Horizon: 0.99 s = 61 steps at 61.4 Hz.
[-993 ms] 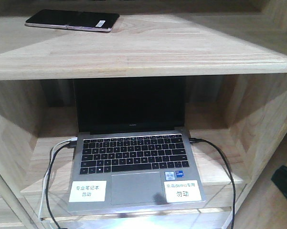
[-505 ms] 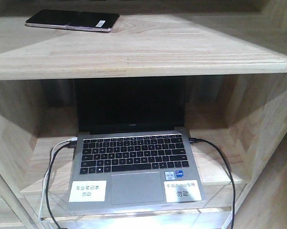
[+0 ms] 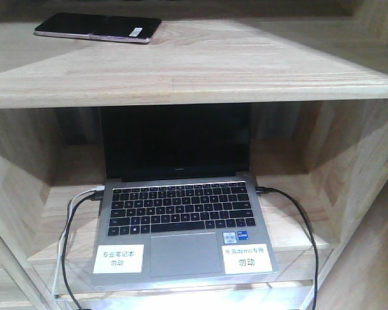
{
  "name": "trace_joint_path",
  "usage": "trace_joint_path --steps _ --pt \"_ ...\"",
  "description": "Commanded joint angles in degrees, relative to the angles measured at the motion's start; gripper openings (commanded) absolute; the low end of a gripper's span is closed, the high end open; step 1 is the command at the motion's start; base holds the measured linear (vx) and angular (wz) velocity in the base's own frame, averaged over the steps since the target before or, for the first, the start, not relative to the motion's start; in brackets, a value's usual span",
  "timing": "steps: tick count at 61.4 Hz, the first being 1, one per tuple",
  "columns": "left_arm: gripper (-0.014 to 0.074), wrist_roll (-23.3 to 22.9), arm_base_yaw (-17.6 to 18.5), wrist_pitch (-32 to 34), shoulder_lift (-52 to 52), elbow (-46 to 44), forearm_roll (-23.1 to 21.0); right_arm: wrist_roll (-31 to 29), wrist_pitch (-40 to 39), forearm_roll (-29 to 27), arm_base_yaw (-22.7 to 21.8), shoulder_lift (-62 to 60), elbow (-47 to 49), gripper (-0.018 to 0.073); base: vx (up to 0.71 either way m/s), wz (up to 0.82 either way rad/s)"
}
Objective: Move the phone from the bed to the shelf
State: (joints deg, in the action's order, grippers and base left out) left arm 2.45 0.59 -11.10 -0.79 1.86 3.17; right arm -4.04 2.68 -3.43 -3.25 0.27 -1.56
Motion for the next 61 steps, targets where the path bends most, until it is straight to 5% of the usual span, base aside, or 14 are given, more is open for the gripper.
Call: trace_joint_path --steps 1,61 --pt "0.0001 -0.22 0.12 4.03 -0.53 -1.46 -0.26 -0.83 -1.74 0.16 -1.4 -1.56 -0.5 -0.0004 0.0 0.0" --pt "0.0001 -0.22 0.12 4.09 -0.61 -1.46 -0.26 -1.31 -1.54 0.11 -1.29 -1.53 -0.5 -0.0004 0.0 0.0"
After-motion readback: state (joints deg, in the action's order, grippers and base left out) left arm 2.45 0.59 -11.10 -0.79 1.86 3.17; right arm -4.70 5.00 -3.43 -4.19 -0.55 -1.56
